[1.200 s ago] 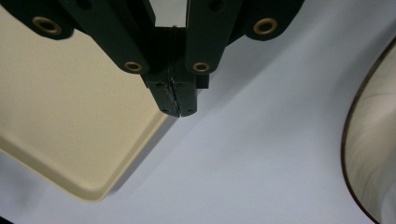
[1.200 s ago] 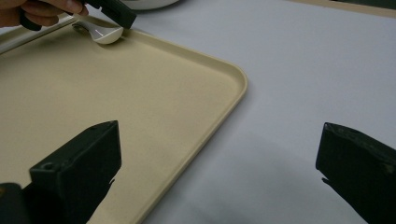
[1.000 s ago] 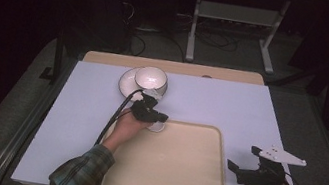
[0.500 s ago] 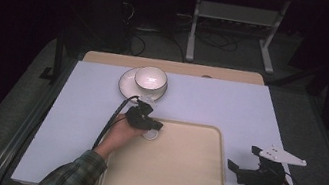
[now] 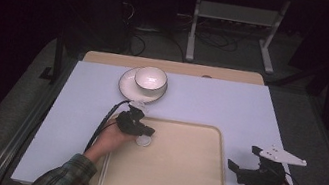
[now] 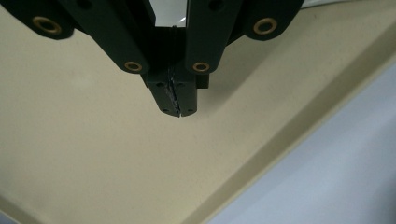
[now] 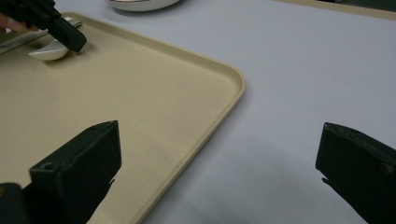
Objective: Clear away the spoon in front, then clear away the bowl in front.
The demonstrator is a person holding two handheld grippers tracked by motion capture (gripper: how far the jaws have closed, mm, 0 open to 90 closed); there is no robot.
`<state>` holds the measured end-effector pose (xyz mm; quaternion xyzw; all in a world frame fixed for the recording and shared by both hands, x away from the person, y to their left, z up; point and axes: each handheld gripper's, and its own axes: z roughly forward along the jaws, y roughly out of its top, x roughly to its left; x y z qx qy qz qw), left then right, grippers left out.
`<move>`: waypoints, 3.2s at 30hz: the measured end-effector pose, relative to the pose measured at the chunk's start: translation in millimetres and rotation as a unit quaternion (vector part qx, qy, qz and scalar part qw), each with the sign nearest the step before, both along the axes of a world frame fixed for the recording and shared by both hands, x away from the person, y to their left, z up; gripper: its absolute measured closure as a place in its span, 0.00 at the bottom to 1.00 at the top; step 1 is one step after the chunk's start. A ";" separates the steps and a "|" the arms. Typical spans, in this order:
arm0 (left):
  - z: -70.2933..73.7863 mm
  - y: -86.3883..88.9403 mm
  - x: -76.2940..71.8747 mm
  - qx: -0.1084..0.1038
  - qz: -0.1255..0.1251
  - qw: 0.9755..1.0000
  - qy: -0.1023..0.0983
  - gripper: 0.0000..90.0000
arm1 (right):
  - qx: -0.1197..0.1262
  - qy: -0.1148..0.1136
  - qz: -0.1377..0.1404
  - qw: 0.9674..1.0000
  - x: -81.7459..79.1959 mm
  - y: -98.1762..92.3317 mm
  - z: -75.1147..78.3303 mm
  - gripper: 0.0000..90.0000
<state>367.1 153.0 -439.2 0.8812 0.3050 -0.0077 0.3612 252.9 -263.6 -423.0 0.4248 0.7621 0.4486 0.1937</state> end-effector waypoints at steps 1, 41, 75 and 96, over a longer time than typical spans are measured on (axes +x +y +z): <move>0.0 0.8 -1.4 0.001 0.000 1.000 -0.001 1.00 | 0.000 0.000 0.000 1.000 -0.1 0.0 0.0 0.00; 11.5 55.2 -29.6 -0.001 0.037 0.999 -0.014 0.89 | -0.003 0.000 0.002 1.000 0.0 1.5 -0.2 0.00; 42.6 100.4 -3.7 -0.059 0.124 0.987 -0.083 0.15 | -0.004 0.000 -0.002 1.000 -0.7 -0.3 -0.5 0.00; 77.3 88.2 70.0 -0.013 0.146 0.988 -0.051 0.15 | -0.001 0.001 -0.001 1.000 -0.4 0.0 -0.9 0.00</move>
